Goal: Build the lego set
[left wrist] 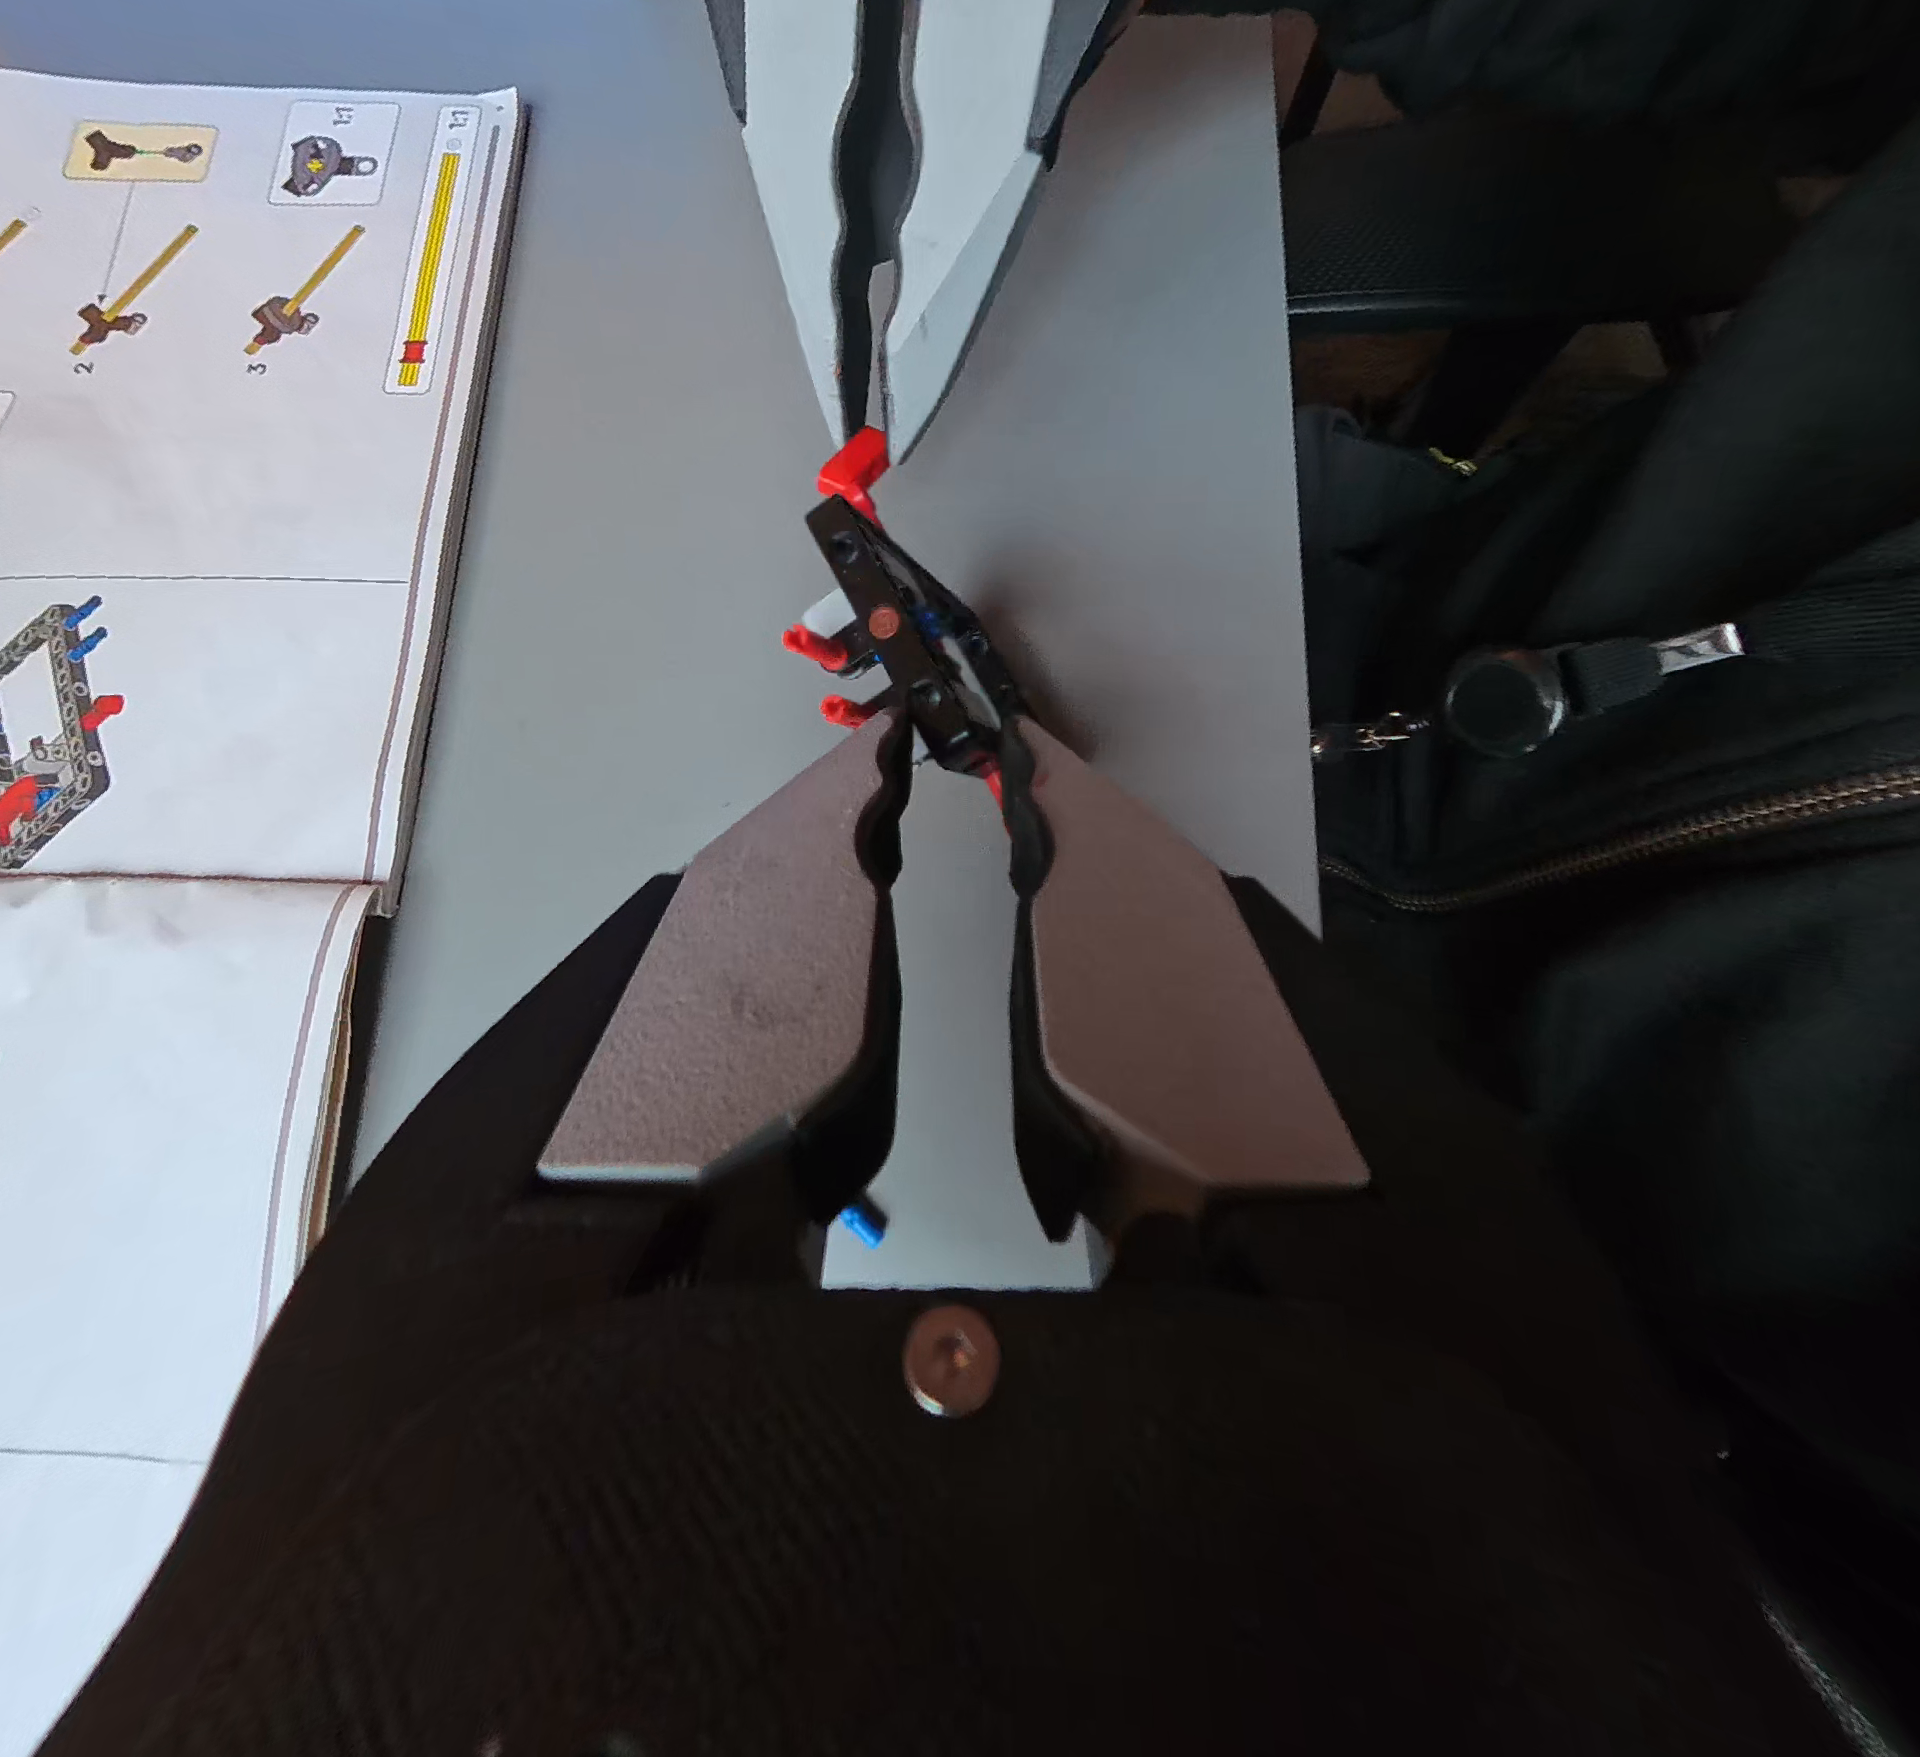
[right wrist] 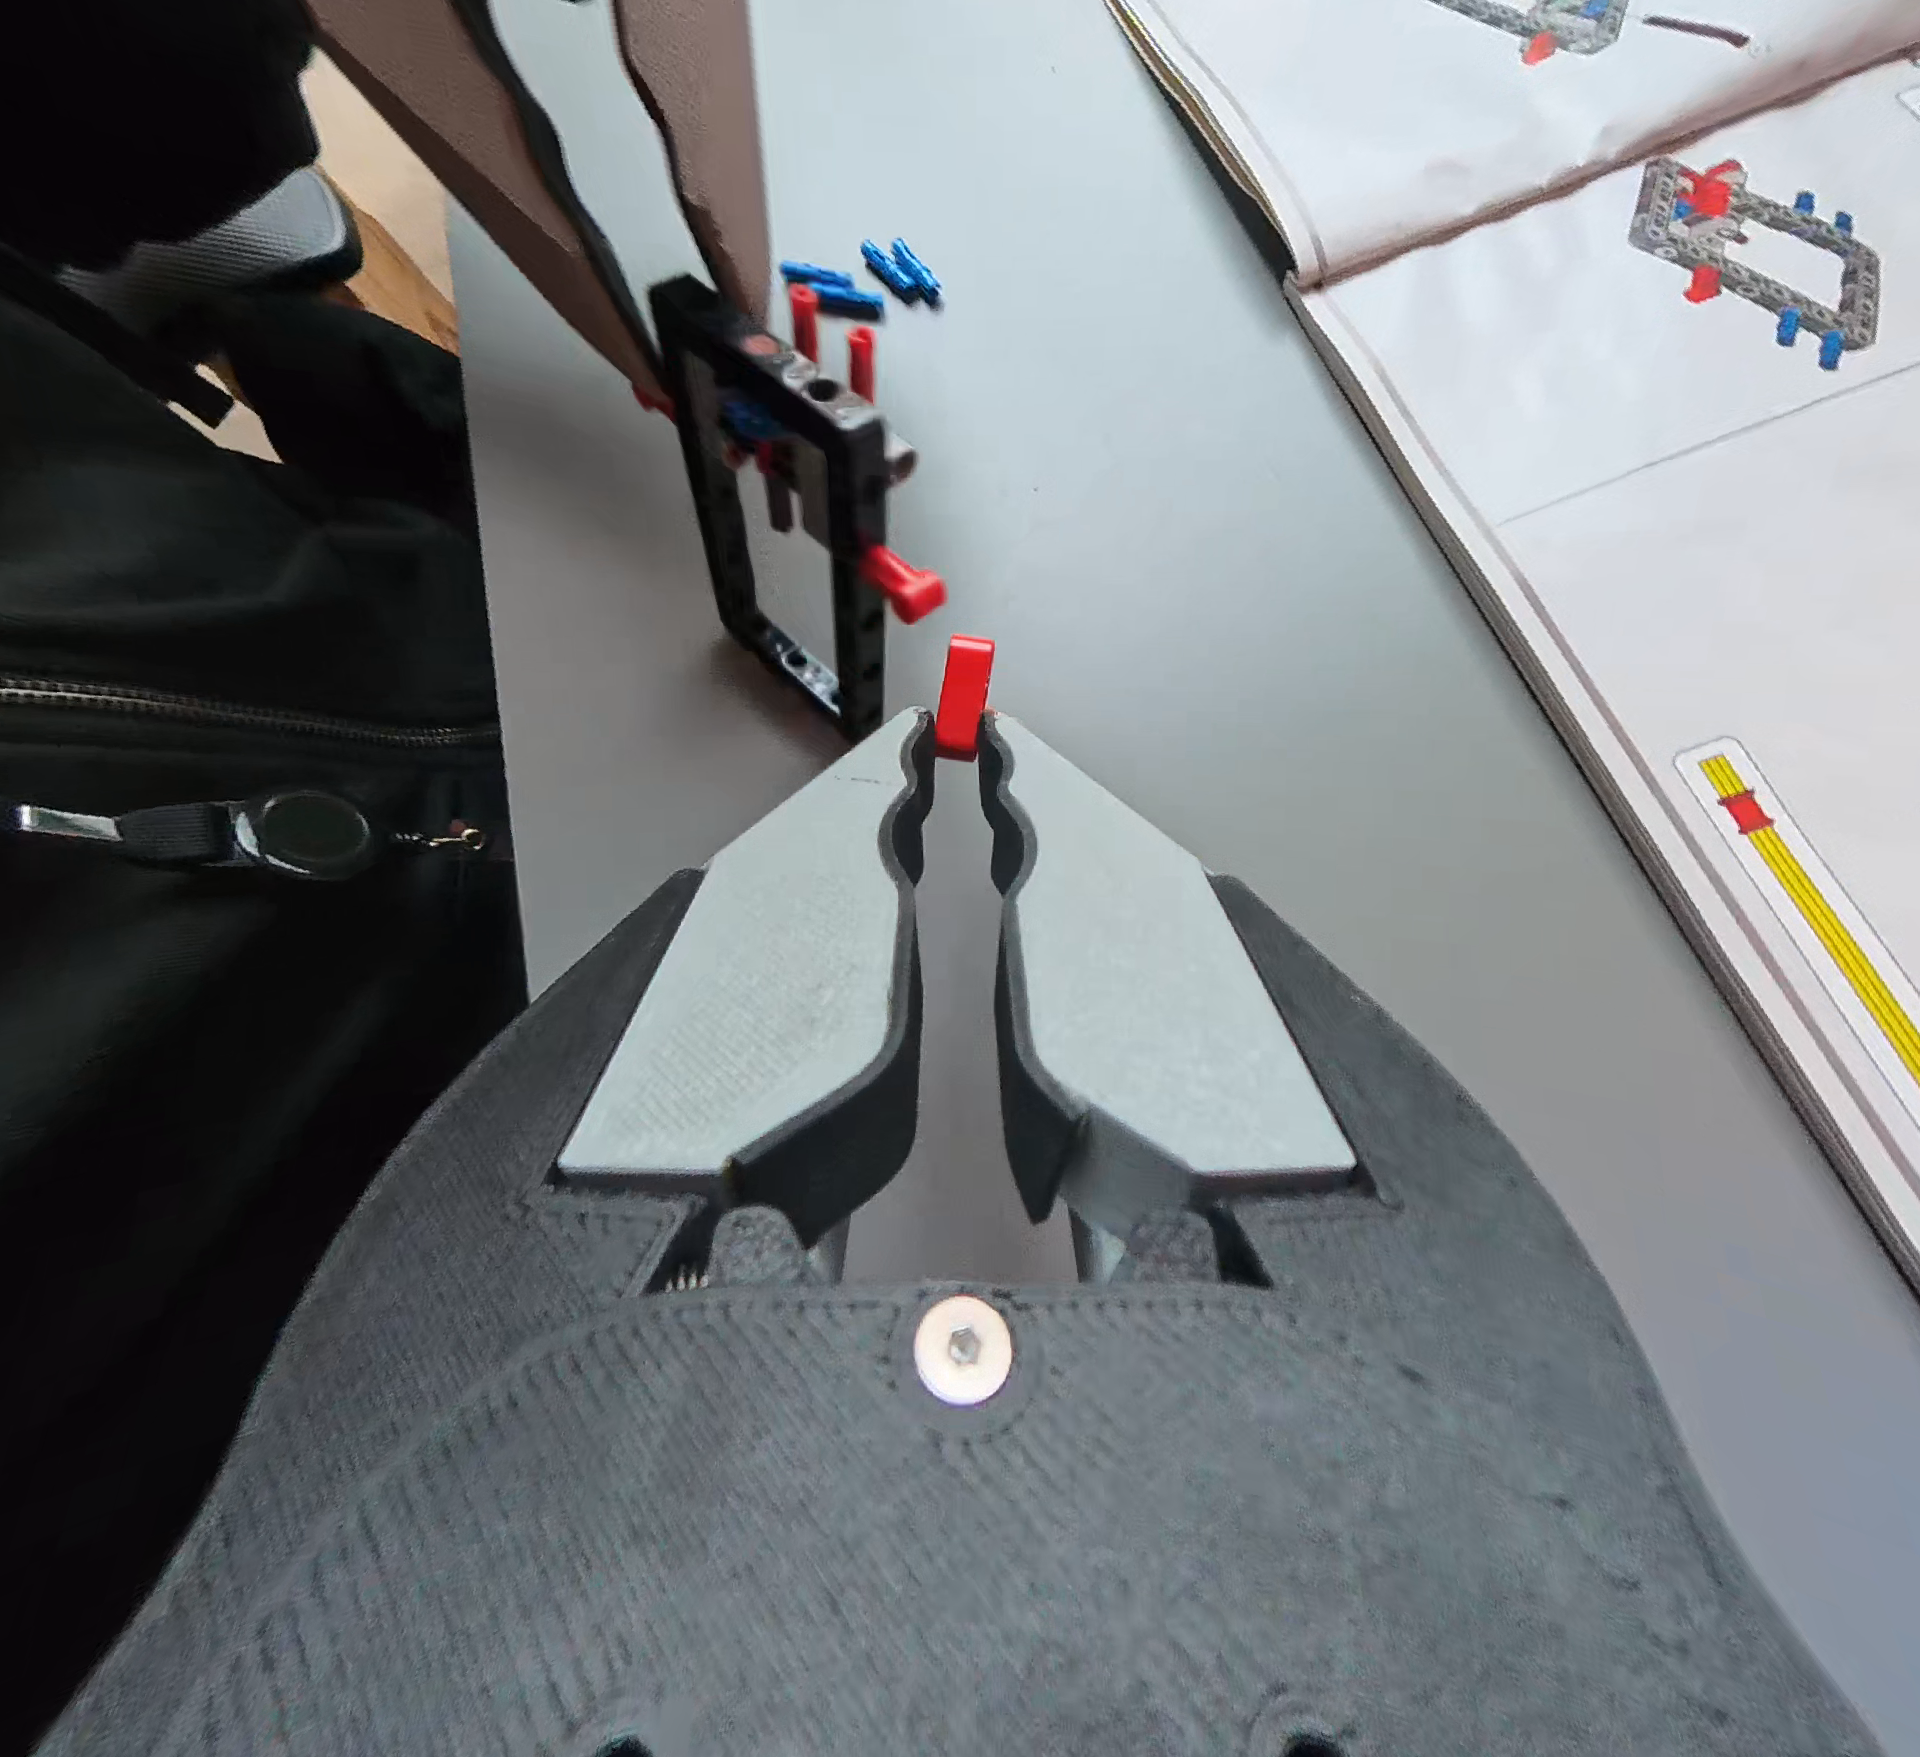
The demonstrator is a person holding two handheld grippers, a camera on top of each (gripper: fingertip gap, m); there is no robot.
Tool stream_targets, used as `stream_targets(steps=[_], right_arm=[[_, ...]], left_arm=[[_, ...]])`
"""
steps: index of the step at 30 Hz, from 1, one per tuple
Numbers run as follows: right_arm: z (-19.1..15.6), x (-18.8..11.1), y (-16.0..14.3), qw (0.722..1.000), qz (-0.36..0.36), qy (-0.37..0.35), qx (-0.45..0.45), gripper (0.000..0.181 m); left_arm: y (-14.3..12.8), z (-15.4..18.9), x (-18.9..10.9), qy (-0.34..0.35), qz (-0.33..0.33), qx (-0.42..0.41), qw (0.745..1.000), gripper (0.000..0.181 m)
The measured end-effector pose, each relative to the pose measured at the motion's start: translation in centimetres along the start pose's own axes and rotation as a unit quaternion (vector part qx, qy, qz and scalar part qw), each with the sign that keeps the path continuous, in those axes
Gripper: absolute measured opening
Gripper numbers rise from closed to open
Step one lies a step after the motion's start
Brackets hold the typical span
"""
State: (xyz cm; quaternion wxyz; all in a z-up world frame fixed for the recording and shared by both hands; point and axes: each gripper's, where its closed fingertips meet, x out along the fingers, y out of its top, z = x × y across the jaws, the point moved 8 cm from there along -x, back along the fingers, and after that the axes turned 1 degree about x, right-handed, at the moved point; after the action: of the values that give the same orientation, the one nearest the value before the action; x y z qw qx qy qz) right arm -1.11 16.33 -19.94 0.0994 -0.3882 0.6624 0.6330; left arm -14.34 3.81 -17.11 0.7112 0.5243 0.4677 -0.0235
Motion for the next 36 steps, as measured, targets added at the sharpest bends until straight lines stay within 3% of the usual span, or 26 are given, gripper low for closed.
stream_targets(steps=[5, 8, 22, 36], right_arm=[[0.1, 0.2, 0.0, 1.0, 0.012, 0.016, 0.01, 0.005], [0.1, 0.1, -0.3, 1.0, 0.011, 0.013, 0.013, 0.005], [-0.3, 0.0, -0.9, 0.999, 0.013, 0.028, 0.017, 0.005], [-0.2, -0.1, -0.9, 0.999, 0.008, 0.031, 0.016, 0.005]], left_arm=[[0.0, -0.4, 0.0, -0.016, 0.011, -0.016, 1.0, 0.009], [0.3, -0.6, -0.5, 0.018, 0.016, 0.009, 1.0, 0.006], [1.5, -0.1, 0.2, 0.01, -0.043, 0.042, 0.998, 0.007], [1.3, -0.8, -0.1, -0.005, -0.013, 0.015, 1.0, 0.014]])
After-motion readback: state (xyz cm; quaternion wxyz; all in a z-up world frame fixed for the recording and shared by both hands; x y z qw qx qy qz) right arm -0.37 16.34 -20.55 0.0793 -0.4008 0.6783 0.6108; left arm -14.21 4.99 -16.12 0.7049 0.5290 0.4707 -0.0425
